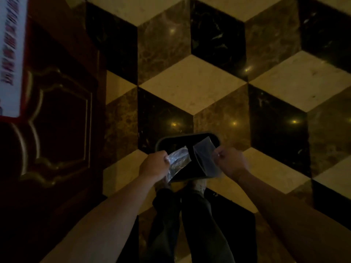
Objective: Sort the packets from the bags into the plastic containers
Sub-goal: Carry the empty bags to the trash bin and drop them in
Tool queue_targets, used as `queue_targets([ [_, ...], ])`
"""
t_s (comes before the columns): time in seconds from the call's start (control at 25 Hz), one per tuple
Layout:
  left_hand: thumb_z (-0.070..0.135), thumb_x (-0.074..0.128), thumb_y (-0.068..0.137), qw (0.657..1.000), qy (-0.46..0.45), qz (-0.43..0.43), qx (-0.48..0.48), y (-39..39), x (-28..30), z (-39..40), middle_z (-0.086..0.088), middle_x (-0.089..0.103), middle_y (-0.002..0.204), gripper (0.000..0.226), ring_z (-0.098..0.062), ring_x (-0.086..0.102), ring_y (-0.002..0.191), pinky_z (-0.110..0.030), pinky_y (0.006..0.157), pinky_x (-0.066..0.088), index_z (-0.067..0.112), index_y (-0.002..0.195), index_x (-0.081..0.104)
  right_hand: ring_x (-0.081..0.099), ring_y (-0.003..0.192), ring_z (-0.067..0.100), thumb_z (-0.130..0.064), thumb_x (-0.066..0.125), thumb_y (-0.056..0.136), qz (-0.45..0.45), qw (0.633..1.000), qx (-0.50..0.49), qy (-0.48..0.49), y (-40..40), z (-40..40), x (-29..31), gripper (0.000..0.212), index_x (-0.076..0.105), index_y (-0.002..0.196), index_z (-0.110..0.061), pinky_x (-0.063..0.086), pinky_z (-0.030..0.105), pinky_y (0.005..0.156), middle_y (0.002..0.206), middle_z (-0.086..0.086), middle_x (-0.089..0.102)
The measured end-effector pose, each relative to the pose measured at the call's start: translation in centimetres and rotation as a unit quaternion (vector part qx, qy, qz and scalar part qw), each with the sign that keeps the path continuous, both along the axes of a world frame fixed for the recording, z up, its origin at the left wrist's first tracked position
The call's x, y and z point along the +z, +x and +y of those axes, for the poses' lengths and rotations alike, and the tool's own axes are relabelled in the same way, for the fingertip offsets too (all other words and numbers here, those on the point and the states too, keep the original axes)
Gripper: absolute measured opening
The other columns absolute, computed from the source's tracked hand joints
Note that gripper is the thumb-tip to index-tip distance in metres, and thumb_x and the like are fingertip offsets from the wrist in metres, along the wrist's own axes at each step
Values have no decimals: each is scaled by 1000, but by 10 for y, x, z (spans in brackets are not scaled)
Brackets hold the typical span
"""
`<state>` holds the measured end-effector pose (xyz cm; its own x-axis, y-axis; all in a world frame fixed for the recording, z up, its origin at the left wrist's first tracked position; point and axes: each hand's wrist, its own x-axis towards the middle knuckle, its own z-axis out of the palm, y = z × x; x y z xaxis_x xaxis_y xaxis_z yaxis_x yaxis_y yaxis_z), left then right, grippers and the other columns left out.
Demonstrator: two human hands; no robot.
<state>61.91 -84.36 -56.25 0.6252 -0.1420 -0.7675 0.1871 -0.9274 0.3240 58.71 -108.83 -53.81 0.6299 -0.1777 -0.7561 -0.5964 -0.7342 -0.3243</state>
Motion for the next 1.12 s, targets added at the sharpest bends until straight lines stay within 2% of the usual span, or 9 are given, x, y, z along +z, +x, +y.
queue_targets([
  [0.12, 27, 39, 100, 1000, 16, 1, -16, -2, -49, -8, -1, 56, 77, 22, -23, 55, 67, -31, 57, 39, 26, 79, 47, 64, 79, 26, -27, 45, 91, 2, 1000, 17, 3, 4, 18, -59, 18, 62, 88, -33, 39, 27, 54, 91, 3, 70],
  [0.2, 24, 40, 99, 998, 48, -5, -30, -1, -81, -14, -3, 58, 83, 16, -25, 57, 72, -32, 59, 43, 22, 89, 52, 64, 82, 28, -28, 46, 91, 7, 1000, 9, 7, 7, 27, -95, 19, 64, 97, -31, 41, 29, 55, 95, 5, 70],
  [0.28, 19, 44, 96, 997, 63, 5, -54, 1, -114, -20, -6, 63, 91, 13, -28, 63, 81, -33, 60, 45, 18, 98, 57, 65, 83, 30, -27, 46, 93, 15, 1000, -9, 12, 10, 31, -129, 21, 65, 103, -30, 54, 38, 64, 98, 6, 69],
  [0.4, 15, 45, 96, 993, 62, 46, -92, 3, -166, -27, -7, 61, 92, 16, -29, 60, 77, -37, 59, 47, 16, 103, 59, 64, 91, 36, -20, 43, 95, 36, 999, 7, -16, 10, 27, -179, 28, 62, 115, -24, 56, 46, 76, 109, 12, 66],
  [0.48, 12, 44, 96, 990, 70, 68, -107, -1, -199, -32, -9, 60, 95, 17, -30, 59, 78, -43, 67, 53, 13, 104, 59, 60, 98, 42, -16, 44, 95, 49, 998, 25, -27, 7, 25, -213, 30, 56, 122, -17, 52, 49, 82, 114, 18, 63],
  [0.68, 15, 43, 96, 982, 103, 86, -135, -3, -256, -35, -17, 58, 125, 31, -36, 57, 114, -43, 93, 48, 11, 125, 55, 53, 119, 43, -8, 44, 97, 105, 993, 46, -25, 10, 30, -275, 32, 54, 127, -3, 45, 49, 98, 128, 24, 57],
  [0.84, 19, 40, 99, 982, 93, 136, -94, 4, -279, -40, -17, 49, 140, 38, -36, 47, 130, -45, 104, 39, 12, 135, 51, 52, 123, 39, -3, 39, 97, 114, 989, 40, -82, 10, 38, -285, 35, 52, 129, 0, 42, 46, 100, 132, 23, 55],
  [1.0, 27, 42, 97, 989, 63, 106, -84, -5, -265, -41, -9, 34, 152, 47, -33, 38, 137, -46, 109, 36, 22, 144, 39, 44, 129, 38, -14, 46, 96, 98, 991, 35, -87, 6, 50, -257, 58, 22, 148, -11, 43, 48, 97, 143, 19, 41],
  [1.12, 28, 50, 94, 992, 66, 76, -81, -5, -234, -38, -9, 36, 150, 52, -35, 40, 134, -48, 106, 41, 23, 145, 36, 39, 131, 37, -24, 53, 93, 64, 988, 84, -113, 5, 56, -222, 73, 10, 151, -15, 44, 49, 93, 147, 16, 32],
])
